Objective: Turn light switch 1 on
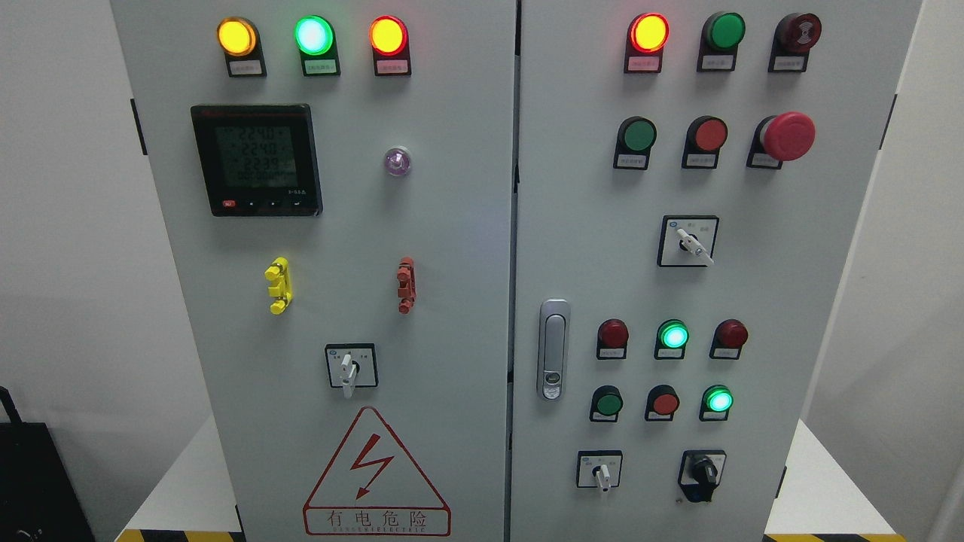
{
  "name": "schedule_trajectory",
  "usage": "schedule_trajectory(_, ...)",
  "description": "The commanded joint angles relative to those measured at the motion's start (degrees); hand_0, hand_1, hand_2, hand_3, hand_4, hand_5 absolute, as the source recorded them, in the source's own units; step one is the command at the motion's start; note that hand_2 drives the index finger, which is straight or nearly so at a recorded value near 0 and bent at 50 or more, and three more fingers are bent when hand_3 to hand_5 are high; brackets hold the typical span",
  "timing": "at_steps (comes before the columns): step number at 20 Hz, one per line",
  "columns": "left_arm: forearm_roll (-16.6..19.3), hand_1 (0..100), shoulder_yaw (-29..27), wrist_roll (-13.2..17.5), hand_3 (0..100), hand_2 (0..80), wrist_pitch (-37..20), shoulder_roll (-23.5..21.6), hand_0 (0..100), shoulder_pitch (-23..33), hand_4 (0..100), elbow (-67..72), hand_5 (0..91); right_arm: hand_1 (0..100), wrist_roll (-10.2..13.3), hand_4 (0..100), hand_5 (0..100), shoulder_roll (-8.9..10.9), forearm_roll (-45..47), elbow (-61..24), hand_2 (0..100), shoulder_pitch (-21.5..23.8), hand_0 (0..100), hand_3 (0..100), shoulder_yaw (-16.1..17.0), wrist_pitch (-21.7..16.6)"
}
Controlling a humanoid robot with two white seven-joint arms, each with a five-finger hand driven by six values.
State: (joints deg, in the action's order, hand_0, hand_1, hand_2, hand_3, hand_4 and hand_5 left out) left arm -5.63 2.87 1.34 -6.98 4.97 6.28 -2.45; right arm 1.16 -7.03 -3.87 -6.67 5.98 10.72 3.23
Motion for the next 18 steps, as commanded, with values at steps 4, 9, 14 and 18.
schedule_trajectory(4, 0.0, 0, 1.0, 0.2, 0, 0.0, 0.0, 0.0, 28, 0.2, 0, 0.0, 0.0, 0, 0.1, 0, 0, 0.0, 0.0, 0.0, 0, 0.0, 0, 0, 0.0, 0.0)
schedule_trajectory(9, 0.1, 0, 1.2, -0.2, 0, 0.0, 0.0, -0.2, 28, 0.2, 0, -0.4, 0.0, 0, 0.2, 0, 0, 0.0, 0.0, 0.0, 0, 0.0, 0, 0, 0.0, 0.0)
schedule_trajectory(14, 1.6, 0, 1.9, -3.8, 13, 0.0, 0.1, -0.7, 29, 3.1, 25, -8.5, 0.0, 0, 0.2, 0, 0, 0.0, 0.0, 0.0, 0, 0.0, 0, 0, 0.0, 0.0)
schedule_trajectory(18, 11.0, 0, 1.6, -7.0, 20, 5.3, -0.4, -1.6, 25, 6.2, 32, -18.4, 0.0, 0, 0.2, 0, 0, 0.0, 0.0, 0.0, 0, 0.0, 0, 0, 0.0, 0.0)
